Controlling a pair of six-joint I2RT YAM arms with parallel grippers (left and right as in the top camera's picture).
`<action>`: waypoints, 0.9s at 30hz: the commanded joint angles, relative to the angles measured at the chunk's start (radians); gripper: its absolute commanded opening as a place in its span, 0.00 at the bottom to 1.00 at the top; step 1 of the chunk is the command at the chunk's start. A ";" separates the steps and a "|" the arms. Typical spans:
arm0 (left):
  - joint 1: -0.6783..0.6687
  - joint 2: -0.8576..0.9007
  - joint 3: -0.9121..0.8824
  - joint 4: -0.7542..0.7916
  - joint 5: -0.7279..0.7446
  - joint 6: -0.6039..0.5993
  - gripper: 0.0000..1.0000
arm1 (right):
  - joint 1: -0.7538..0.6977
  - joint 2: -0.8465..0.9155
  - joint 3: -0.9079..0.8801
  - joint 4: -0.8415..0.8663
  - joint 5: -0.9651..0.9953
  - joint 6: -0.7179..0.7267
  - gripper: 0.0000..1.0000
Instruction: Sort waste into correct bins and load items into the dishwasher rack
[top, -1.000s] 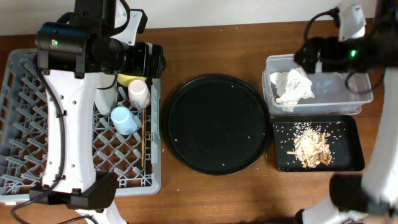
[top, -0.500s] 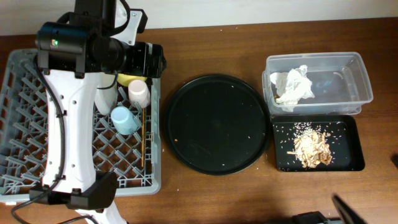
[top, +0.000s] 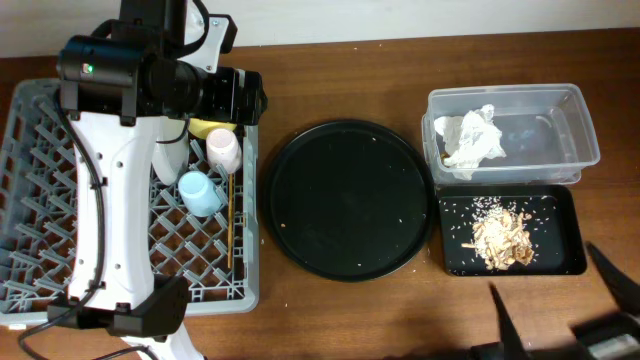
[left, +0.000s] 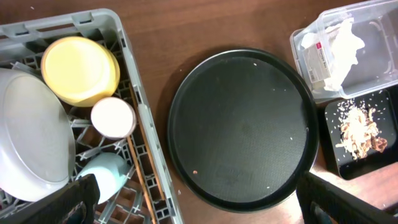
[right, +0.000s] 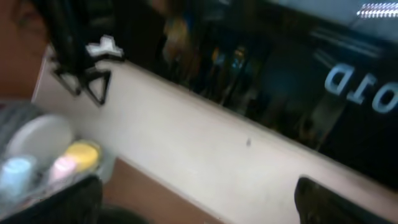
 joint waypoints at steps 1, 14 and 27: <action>-0.003 0.002 0.005 0.001 -0.007 -0.008 0.99 | -0.011 -0.108 -0.323 0.263 0.009 0.018 0.99; -0.003 0.002 0.005 0.001 -0.007 -0.008 0.99 | -0.011 -0.192 -0.991 0.884 0.016 0.206 0.99; -0.003 0.002 0.005 0.001 -0.007 -0.008 0.99 | -0.011 -0.192 -1.007 0.555 0.039 0.205 0.99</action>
